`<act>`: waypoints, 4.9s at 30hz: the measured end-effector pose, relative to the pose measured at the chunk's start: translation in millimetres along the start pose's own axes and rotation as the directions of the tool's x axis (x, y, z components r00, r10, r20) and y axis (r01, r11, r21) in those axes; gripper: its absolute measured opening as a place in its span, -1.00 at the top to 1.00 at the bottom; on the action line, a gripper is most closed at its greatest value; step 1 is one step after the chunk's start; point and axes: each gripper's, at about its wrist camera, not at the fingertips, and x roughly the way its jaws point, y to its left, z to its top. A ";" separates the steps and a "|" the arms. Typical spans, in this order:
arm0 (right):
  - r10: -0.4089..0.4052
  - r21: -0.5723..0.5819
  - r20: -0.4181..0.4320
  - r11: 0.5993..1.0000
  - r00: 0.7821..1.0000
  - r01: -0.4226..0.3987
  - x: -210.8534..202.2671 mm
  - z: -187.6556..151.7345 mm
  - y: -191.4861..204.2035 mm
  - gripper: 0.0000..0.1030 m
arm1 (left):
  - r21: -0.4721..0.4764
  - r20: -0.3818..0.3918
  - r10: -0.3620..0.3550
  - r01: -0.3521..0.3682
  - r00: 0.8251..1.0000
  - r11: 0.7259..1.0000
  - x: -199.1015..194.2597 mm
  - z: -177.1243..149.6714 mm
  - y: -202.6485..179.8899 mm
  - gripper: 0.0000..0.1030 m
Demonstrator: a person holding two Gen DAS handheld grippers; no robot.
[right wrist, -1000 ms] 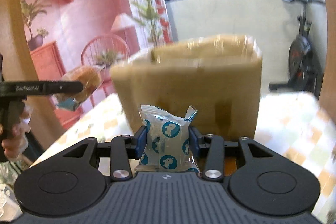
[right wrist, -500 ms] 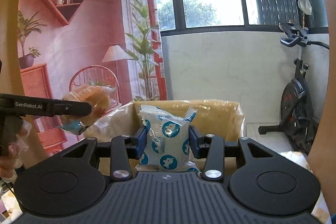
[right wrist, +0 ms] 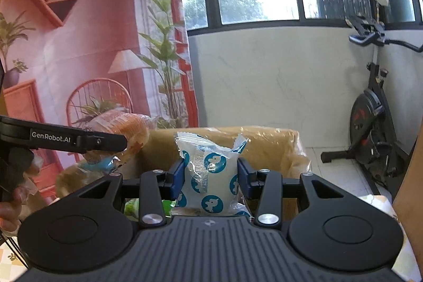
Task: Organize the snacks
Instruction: 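Open both tools to drop the snacks into the box, then move both open tools back down to the snack pile, then grasp the small yellow wrapped snack with the right tool while the left tool grasps the orange sausage stick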
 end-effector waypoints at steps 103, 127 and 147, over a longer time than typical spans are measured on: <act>0.107 -0.262 -0.557 0.919 0.824 -0.296 -128.0 -247.8 153.4 -0.31 | -0.146 -0.175 0.134 -0.160 0.976 0.976 -193.4 -250.6 7.9 -0.62; 0.061 0.044 -0.321 0.998 0.945 -0.050 -132.1 -249.8 84.1 0.28 | -0.144 -0.240 0.116 -0.153 0.964 0.978 -180.8 -263.4 3.1 -0.61; 0.097 0.151 -0.280 0.987 0.955 -0.055 -142.6 -253.6 65.9 0.28 | -0.251 -0.264 0.103 -0.171 0.959 0.953 -135.3 -224.5 32.1 -0.59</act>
